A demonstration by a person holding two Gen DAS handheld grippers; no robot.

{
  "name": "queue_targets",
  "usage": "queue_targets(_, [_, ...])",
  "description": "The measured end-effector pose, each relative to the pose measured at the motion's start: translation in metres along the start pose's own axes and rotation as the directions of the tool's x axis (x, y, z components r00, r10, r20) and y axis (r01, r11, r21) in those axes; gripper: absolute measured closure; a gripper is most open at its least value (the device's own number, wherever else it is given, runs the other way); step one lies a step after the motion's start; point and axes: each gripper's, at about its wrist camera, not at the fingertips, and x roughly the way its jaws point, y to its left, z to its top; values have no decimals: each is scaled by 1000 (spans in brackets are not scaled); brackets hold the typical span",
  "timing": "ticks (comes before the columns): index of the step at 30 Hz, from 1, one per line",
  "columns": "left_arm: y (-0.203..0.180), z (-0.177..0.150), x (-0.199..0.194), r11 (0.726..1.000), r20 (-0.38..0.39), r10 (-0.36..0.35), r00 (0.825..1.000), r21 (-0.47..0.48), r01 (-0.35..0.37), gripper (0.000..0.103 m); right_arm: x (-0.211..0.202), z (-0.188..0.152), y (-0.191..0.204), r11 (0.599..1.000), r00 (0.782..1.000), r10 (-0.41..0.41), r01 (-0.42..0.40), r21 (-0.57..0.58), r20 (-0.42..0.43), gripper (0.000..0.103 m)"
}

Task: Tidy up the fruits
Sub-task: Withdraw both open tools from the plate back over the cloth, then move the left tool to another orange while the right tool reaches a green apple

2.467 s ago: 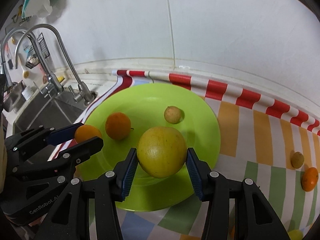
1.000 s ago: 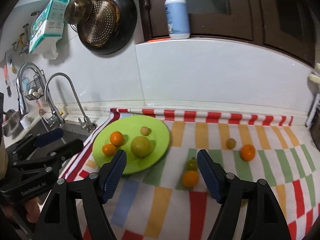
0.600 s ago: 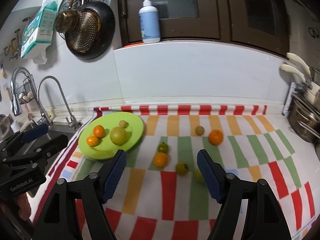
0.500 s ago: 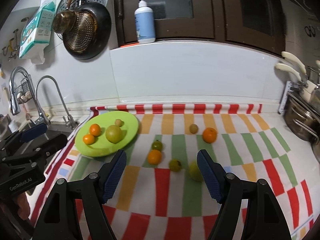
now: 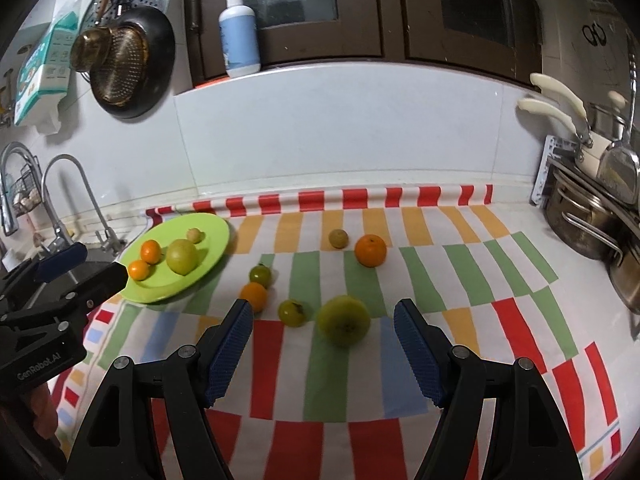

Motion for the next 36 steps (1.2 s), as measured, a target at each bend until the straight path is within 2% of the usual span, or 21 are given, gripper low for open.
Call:
queue_targets(13, [-16,-13,52,998,-95,-53,994,36,57,28,45,-11,-18,1000,994,14,-12,24,-108,30])
queue_targets(27, [-34,-23,111,987,-211,-139,968,47,152,28,89,-28,-27,995,976,50,-30,97,-213,33])
queue_targets(36, [-38,-17,137,986,-244,-140,960,50,156,39,106,-25,-27,992,972,59,-32,121,-227,40])
